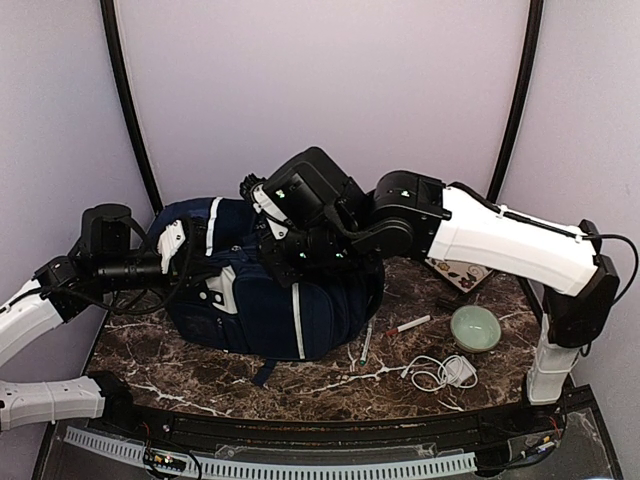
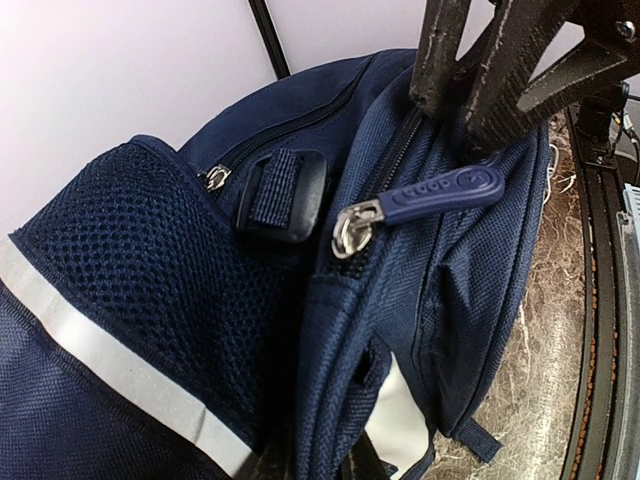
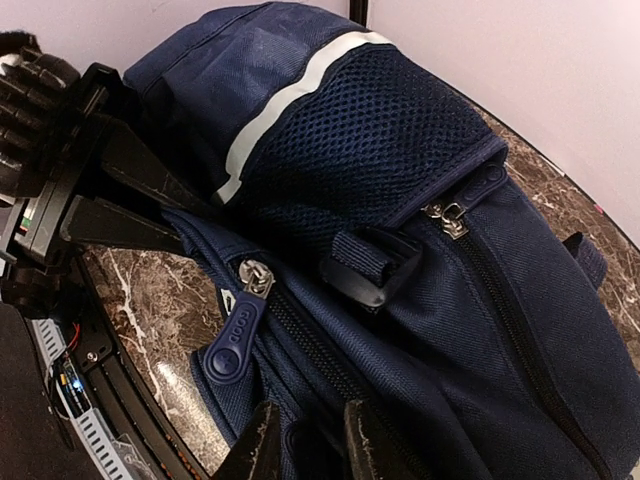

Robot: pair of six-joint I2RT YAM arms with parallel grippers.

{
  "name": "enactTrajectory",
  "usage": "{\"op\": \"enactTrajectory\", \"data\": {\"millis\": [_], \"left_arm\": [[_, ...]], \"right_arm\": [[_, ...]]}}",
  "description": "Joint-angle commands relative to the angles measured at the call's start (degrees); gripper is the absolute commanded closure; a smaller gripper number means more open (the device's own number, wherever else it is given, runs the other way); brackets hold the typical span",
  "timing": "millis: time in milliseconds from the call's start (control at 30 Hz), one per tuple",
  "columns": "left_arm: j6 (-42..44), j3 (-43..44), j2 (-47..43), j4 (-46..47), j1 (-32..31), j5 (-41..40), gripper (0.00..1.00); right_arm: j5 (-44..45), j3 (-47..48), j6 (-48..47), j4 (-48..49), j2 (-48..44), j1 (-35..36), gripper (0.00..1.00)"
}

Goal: Pack the student bag
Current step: Adjust the upper front pocket of the student bag.

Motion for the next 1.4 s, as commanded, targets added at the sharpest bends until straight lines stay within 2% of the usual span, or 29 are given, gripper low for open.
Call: {"op": "enactTrajectory", "data": {"millis": [0,267,367,567,800,1100,1233,1367], "left_arm": [[-3.6,-0.7,-1.1,7.5,-0.8,6.5,1.00],[-3.6,-1.7,-0.8,8.4,-0.8,6.7,1.00],[-3.4,-1.8,-1.0,8.5,-0.8,7.1,1.00],[-3.1,-2.4,-1.6,8.8,-0.8,8.2,1.00],[-2.7,-2.9,-2.3,8.8,-0.8,8.5,1.00],[-2.3,-3.4,-2.5,9.1,-0.8,8.4,1.00],[-2.4,-3.2,-2.3,8.9,-0.8,8.5,1.00],[-2.2,-3.2,-2.3,8.8,-0.8,8.7,1.00]], "right_arm": [[-5.7,1.7,-1.4,0.4,0.6,0.8,0.78],[-5.0,-1.4,-2.9,5.3,-3.9,2.2,0.79],[-7.3,-2.8,-3.7,6.9,-4.4,2.8,0.79],[-4.1,-4.4,1.0,3.3,-3.5,0.7,0.82],[-3.5,-5.4,3.2,1.2,-3.1,-1.5,0.81],[-10.1,-4.3,0.5,-0.7,-1.0,-1.7,0.77],[-9.7,-2.7,-0.1,-3.0,0.7,-1.8,0.74],[-10.8,-3.2,-0.2,-1.6,0.5,-2.4,0.86]]}}
